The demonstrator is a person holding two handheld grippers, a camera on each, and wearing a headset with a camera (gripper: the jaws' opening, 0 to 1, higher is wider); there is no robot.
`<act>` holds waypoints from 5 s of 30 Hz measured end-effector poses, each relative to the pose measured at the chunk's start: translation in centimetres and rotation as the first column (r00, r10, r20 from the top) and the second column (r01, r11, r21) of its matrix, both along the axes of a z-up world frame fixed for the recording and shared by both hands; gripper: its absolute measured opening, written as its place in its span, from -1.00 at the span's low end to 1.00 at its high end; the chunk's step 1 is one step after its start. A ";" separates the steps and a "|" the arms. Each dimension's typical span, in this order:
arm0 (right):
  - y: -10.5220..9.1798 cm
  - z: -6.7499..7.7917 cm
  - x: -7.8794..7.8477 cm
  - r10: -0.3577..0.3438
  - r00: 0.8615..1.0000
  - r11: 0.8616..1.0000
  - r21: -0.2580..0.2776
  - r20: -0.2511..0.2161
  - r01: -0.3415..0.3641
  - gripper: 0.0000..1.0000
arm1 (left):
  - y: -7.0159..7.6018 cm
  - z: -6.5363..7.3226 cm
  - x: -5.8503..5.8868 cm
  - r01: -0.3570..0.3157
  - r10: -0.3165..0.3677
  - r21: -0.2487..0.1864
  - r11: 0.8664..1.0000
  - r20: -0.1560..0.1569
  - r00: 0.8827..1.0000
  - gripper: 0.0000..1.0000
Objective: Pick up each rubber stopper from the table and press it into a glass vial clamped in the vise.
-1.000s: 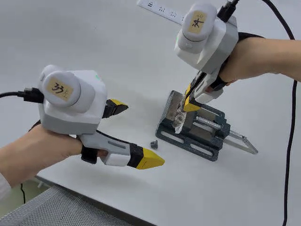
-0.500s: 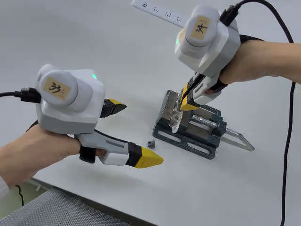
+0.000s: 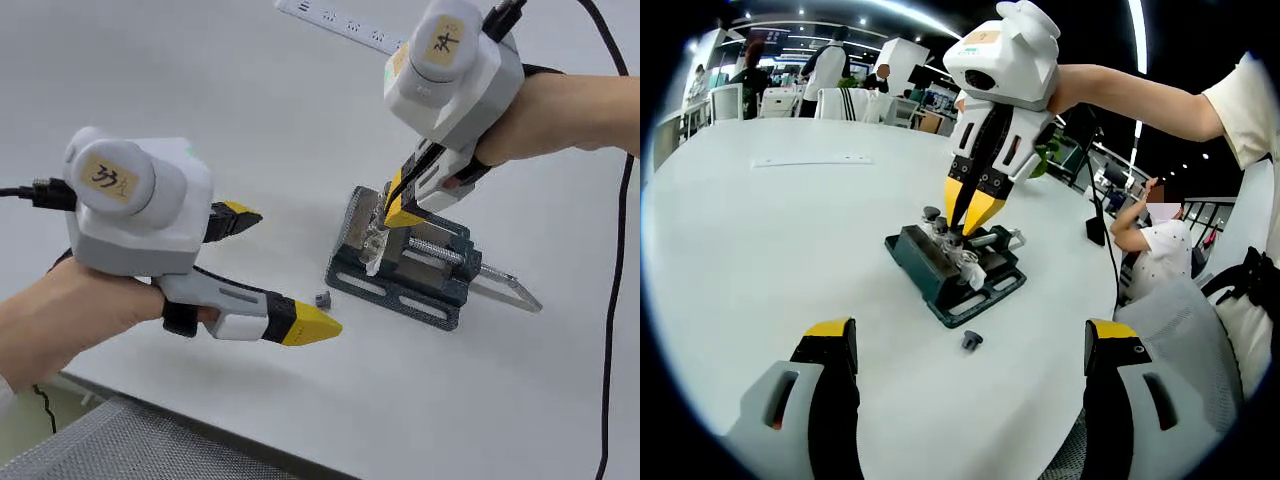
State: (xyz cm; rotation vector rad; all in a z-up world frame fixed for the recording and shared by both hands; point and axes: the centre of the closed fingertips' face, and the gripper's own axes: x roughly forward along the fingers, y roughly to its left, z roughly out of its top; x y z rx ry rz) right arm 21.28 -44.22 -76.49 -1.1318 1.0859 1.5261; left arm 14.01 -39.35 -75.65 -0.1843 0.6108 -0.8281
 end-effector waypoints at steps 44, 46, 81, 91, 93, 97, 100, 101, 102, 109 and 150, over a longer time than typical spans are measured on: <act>0.5 -0.3 0.3 -0.030 0.999 0.999 -0.039 -0.014 0.030 -1.00 | -0.7 -0.3 0.1 0.011 -0.011 -0.007 1.000 -0.014 1.000 0.87; 0.4 -0.3 0.2 -0.023 1.000 0.999 -0.039 -0.007 0.023 -1.00 | -0.6 -0.4 0.1 0.011 -0.011 -0.005 1.000 -0.017 1.000 0.87; 0.3 -0.1 0.0 -0.005 0.999 1.000 0.030 0.034 0.004 -1.00 | -0.5 0.2 0.3 0.009 -0.009 0.006 1.000 -0.008 1.000 0.86; 0.3 0.1 0.5 -0.022 0.998 0.997 0.069 0.059 0.018 -0.97 | -0.5 0.4 0.5 0.012 -0.012 0.008 1.000 -0.003 1.000 0.86; 0.1 0.2 0.4 -0.023 0.999 0.997 0.073 0.050 0.019 -0.96 | -0.5 0.3 0.5 0.011 -0.011 0.009 1.000 -0.003 1.000 0.86; -0.1 0.3 0.2 -0.036 0.998 0.996 0.081 0.047 0.032 -0.91 | -0.5 0.3 0.5 0.013 -0.013 0.010 1.000 -0.003 1.000 0.86; -0.3 0.3 0.1 -0.042 0.999 0.996 0.084 0.033 0.039 -0.76 | -0.6 0.4 0.5 0.013 -0.013 0.009 1.000 -0.002 1.000 0.86; -0.5 0.3 0.2 -0.044 0.998 0.995 0.086 0.043 0.040 -0.75 | -0.6 0.5 0.5 0.014 -0.014 0.010 1.000 0.000 1.000 0.86; -0.5 0.3 0.2 -0.043 0.998 0.995 0.094 0.052 0.038 -0.75 | -0.6 0.5 0.5 0.015 -0.015 0.009 1.000 -0.001 1.000 0.86; -0.6 0.6 -0.6 -0.089 0.995 0.988 0.129 0.036 0.084 -0.50 | -0.7 0.6 0.6 0.020 -0.020 0.011 1.000 0.003 1.000 0.87; -1.8 0.9 -4.1 -0.239 0.971 0.915 0.327 -0.033 0.236 -0.22 | 0.5 2.6 -0.1 -0.008 0.007 0.042 0.999 0.040 0.999 0.87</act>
